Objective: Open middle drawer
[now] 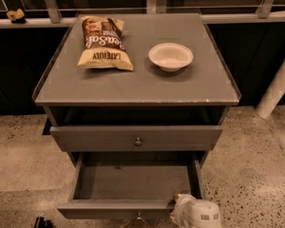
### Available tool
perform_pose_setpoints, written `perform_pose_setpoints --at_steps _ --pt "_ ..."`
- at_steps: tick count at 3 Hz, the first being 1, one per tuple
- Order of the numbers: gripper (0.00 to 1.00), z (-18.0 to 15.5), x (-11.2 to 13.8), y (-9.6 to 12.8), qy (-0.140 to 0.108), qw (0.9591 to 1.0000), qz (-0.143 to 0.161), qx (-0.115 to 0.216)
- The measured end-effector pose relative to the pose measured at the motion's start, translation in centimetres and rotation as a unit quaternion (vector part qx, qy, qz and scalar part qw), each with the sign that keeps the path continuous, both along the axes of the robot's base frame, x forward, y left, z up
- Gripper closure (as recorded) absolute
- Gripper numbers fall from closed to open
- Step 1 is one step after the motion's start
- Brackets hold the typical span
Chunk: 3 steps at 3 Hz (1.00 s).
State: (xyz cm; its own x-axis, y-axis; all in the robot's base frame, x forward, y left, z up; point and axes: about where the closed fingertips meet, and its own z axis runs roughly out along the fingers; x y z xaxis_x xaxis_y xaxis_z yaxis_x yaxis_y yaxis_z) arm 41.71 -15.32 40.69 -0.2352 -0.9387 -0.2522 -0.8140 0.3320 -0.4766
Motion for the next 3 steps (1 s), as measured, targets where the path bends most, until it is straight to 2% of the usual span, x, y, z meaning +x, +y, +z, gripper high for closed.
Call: perform_pose_setpoints --at_steps 1,2,3 --pt "0.95 0.0 0.0 0.0 0.0 1.0 0.0 0.0" --pt "0.77 0.0 0.0 0.0 0.0 1.0 0.0 0.0" --pt "0.54 0.0 0.0 0.0 0.0 1.0 0.0 0.0"
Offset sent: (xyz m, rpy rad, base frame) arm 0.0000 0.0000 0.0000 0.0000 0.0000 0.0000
